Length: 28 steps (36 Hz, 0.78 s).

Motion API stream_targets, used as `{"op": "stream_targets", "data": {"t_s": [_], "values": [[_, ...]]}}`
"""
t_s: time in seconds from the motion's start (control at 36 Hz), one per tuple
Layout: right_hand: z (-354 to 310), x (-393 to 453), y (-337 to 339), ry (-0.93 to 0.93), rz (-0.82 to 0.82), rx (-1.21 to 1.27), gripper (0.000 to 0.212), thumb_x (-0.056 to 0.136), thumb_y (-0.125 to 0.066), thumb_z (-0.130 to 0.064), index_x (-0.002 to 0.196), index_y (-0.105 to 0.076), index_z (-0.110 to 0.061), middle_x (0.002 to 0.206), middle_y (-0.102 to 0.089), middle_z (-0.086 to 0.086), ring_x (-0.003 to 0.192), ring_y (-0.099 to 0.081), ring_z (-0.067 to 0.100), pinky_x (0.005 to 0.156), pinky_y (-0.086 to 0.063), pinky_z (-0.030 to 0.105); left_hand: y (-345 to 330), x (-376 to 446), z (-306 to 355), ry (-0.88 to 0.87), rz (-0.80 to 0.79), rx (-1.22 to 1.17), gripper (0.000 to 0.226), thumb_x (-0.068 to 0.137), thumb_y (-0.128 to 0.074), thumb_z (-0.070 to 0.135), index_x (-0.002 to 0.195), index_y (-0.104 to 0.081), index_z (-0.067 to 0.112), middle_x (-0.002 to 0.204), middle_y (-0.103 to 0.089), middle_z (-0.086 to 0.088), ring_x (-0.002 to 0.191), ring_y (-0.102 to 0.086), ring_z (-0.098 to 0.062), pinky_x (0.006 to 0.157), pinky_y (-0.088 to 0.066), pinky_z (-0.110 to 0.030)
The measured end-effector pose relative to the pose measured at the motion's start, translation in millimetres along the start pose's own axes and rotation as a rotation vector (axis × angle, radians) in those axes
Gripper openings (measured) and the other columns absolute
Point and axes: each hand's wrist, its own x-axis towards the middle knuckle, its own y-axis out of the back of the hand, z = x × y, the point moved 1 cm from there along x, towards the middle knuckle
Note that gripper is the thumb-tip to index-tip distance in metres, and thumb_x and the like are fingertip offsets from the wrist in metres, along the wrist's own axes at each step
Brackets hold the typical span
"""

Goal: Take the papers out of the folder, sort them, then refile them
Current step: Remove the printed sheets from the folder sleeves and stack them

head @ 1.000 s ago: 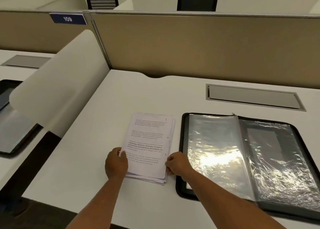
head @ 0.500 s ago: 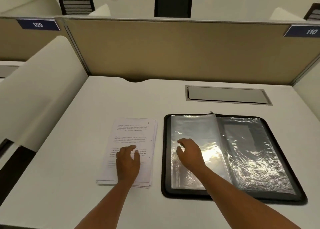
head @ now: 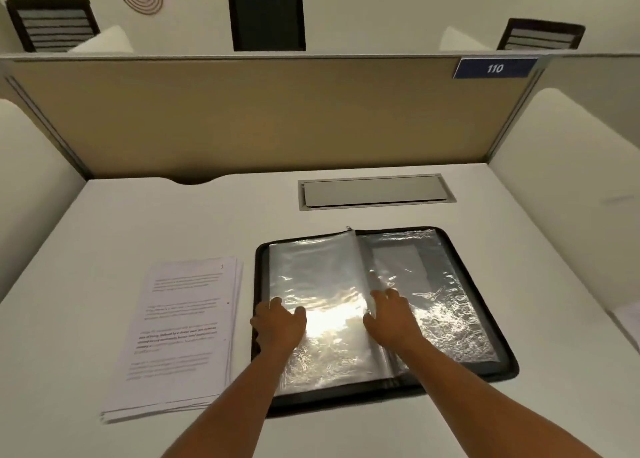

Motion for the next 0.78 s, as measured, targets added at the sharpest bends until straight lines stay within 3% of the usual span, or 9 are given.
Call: {"op": "stream_targets", "data": {"t_s": [0.11, 0.22, 0.33, 0.39, 0.47, 0.56, 0.64, 0.69, 0.78], "values": [[13, 2, -4, 0.044, -0.079, 0.022, 0.046, 0.093, -0.056, -0.034, 0.134, -0.054, -0.012, 0.123, -0.061, 0.015, 0.112, -0.06, 0.032, 0.094, -0.047, 0.035, -3, 2, 6, 0.137, -0.054, -0.002, 0.064, 0.09, -0.055, 0.045, 0.143, -0.046, 0.009, 0.142, -0.044, -0.016, 0.126, -0.047, -0.035, 0.099, -0.043, -0.042], [17, 9, -1, 0.085, -0.073, 0.102, 0.027, 0.094, -0.056, -0.033, 0.11, -0.062, -0.012, 0.102, -0.064, 0.01, 0.094, -0.062, 0.027, 0.087, -0.052, 0.035, 1, -6, 11, 0.191, -0.104, -0.441, 0.021, 0.097, -0.058, 0.026, 0.105, -0.057, 0.006, 0.1, -0.054, -0.007, 0.079, -0.056, -0.019, 0.059, -0.046, -0.026], [26, 16, 3, 0.088, -0.078, 0.162, 0.023, 0.094, -0.058, -0.034, 0.108, -0.066, -0.017, 0.104, -0.064, 0.006, 0.091, -0.062, 0.02, 0.081, -0.051, 0.03, 0, -12, 14, 0.171, -0.149, -0.621, 0.029, 0.097, -0.055, 0.018, 0.069, -0.054, 0.009, 0.073, -0.056, -0.008, 0.066, -0.053, -0.018, 0.058, -0.044, -0.026], [31, 16, 7, 0.072, -0.044, 0.2, 0.011, 0.092, -0.058, -0.031, 0.092, -0.066, -0.024, 0.093, -0.062, 0.002, 0.083, -0.059, 0.017, 0.071, -0.043, 0.026, -5, -15, 16, 0.149, -0.169, -0.601, 0.026, 0.093, -0.056, 0.025, 0.072, -0.055, 0.01, 0.075, -0.056, -0.01, 0.066, -0.052, -0.018, 0.062, -0.043, -0.027], [41, 17, 9, 0.057, 0.007, 0.274, 0.022, 0.086, -0.056, -0.022, 0.064, -0.055, -0.021, 0.072, -0.056, 0.001, 0.066, -0.056, 0.018, 0.057, -0.039, 0.028, -9, -20, 26, 0.142, -0.209, -0.611, 0.015, 0.095, -0.057, 0.02, 0.081, -0.062, 0.016, 0.088, -0.061, -0.006, 0.079, -0.057, -0.017, 0.07, -0.046, -0.03], [48, 16, 15, 0.061, 0.002, 0.293, 0.019, 0.092, -0.059, -0.02, 0.099, -0.073, -0.009, 0.099, -0.069, 0.01, 0.09, -0.066, 0.024, 0.077, -0.051, 0.034, -12, -25, 40, 0.14, -0.277, -0.719, 0.013, 0.092, -0.06, 0.021, 0.082, -0.065, 0.013, 0.089, -0.063, -0.006, 0.084, -0.06, -0.021, 0.079, -0.05, -0.036], [54, 12, 24, 0.039, -0.035, 0.376, 0.029, 0.096, -0.06, -0.024, 0.122, -0.069, -0.013, 0.118, -0.067, 0.003, 0.107, -0.065, 0.02, 0.09, -0.047, 0.027, -16, -31, 53, 0.141, -0.369, -0.809, 0.012, 0.092, -0.063, 0.018, 0.084, -0.069, 0.011, 0.081, -0.067, -0.005, 0.077, -0.064, -0.02, 0.074, -0.053, -0.034], [59, 11, 27, 0.043, -0.038, 0.447, 0.027, 0.096, -0.061, -0.025, 0.12, -0.069, -0.017, 0.116, -0.07, -0.002, 0.101, -0.063, 0.013, 0.086, -0.044, 0.023, -19, -35, 63, 0.131, -0.4, -0.854, 0.009, 0.09, -0.062, 0.013, 0.087, -0.069, 0.008, 0.079, -0.068, -0.008, 0.07, -0.066, -0.02, 0.067, -0.054, -0.031], [68, 10, 32, -0.001, -0.068, 0.615, 0.017, 0.095, -0.062, -0.026, 0.108, -0.072, -0.022, 0.096, -0.071, -0.006, 0.085, -0.064, 0.014, 0.084, -0.055, 0.036, -27, -42, 80, 0.168, -0.398, -0.972, 0.015, 0.089, -0.053, 0.003, 0.083, -0.066, 0.007, 0.071, -0.064, -0.009, 0.059, -0.063, -0.019, 0.06, -0.053, -0.03]]}}
